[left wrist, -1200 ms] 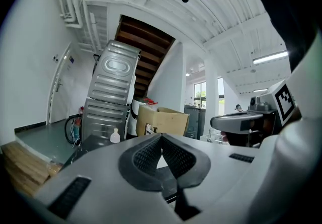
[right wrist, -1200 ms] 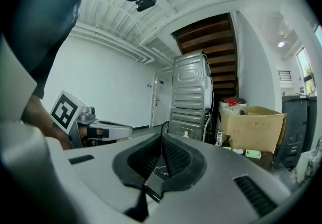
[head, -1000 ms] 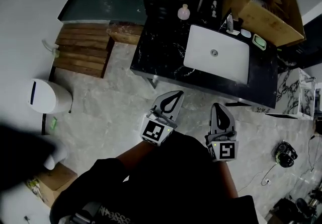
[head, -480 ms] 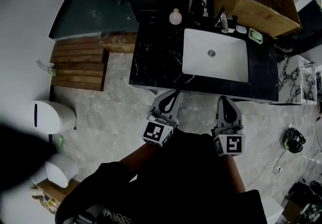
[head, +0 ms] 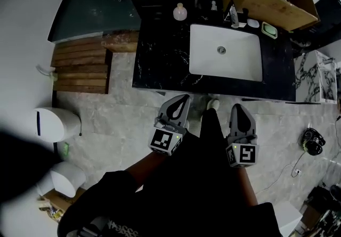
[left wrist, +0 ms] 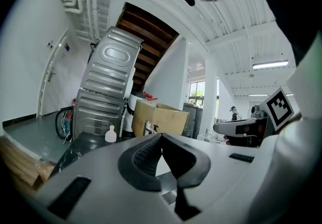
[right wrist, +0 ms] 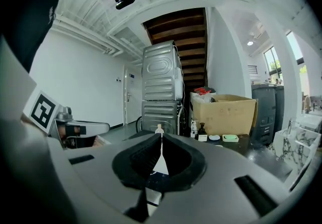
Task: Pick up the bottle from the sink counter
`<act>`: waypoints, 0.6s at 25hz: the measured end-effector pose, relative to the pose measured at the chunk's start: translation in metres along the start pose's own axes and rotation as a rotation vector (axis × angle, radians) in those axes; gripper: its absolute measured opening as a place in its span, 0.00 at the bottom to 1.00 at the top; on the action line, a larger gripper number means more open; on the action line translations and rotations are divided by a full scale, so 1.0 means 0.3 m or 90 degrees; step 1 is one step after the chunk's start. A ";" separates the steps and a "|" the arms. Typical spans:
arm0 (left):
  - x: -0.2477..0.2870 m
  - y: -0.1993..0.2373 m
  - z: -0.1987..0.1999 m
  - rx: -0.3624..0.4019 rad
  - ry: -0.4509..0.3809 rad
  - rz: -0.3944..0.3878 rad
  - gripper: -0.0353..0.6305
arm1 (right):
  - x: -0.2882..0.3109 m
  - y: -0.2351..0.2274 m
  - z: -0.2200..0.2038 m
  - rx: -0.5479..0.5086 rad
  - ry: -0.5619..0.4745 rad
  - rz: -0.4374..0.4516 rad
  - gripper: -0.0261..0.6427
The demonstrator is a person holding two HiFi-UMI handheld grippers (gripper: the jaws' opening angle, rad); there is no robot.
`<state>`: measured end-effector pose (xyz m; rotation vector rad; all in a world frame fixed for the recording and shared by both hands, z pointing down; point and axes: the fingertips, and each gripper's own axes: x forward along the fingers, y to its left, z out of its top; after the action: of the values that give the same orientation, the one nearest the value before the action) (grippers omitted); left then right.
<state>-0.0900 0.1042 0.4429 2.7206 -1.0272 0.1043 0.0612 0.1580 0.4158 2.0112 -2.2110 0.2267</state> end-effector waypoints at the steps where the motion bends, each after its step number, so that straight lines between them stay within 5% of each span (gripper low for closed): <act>1: 0.008 0.000 0.004 0.001 -0.003 0.002 0.07 | 0.003 -0.006 -0.006 0.004 -0.002 -0.002 0.10; 15: 0.256 0.042 0.013 0.031 0.029 0.042 0.07 | 0.272 -0.150 0.012 0.047 -0.002 0.096 0.10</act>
<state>-0.0407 0.0446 0.4529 2.7143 -1.1149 0.2050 0.0985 0.0737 0.4297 1.8820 -2.3920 0.3282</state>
